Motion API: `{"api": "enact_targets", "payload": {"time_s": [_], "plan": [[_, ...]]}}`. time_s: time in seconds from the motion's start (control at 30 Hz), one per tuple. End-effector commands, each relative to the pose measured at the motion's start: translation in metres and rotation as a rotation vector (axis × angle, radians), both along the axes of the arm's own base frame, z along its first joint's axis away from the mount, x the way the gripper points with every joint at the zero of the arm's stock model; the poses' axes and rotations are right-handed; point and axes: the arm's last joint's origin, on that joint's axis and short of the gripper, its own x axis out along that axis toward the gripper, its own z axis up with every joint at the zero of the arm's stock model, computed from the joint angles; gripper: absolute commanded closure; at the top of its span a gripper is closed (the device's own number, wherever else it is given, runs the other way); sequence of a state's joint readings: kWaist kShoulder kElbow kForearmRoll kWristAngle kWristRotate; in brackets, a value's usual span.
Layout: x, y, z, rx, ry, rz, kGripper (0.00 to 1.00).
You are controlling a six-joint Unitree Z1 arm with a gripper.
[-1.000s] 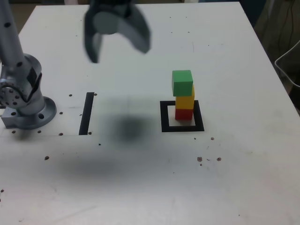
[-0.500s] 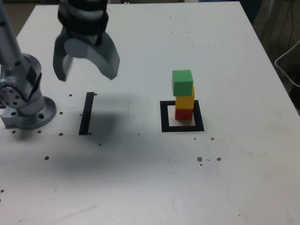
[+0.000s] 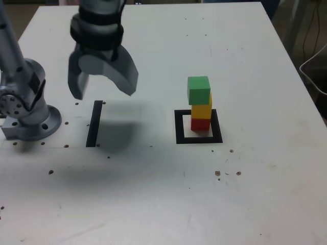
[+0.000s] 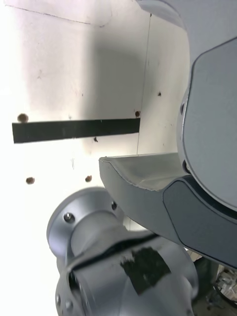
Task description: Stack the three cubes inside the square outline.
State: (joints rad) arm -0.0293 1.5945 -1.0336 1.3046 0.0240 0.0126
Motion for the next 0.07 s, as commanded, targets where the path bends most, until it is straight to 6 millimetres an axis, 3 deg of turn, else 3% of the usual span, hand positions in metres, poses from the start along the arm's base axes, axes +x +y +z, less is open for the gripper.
{"api": "enact_targets", "payload": {"time_s": [0.0, 0.03], "plan": [[-0.0024, 0.0000, -0.0045, -0.008, 0.016, -0.001, 0.00], [-0.0035, 0.0000, -0.0066, -0.009, 0.021, -0.003, 0.00]]}}
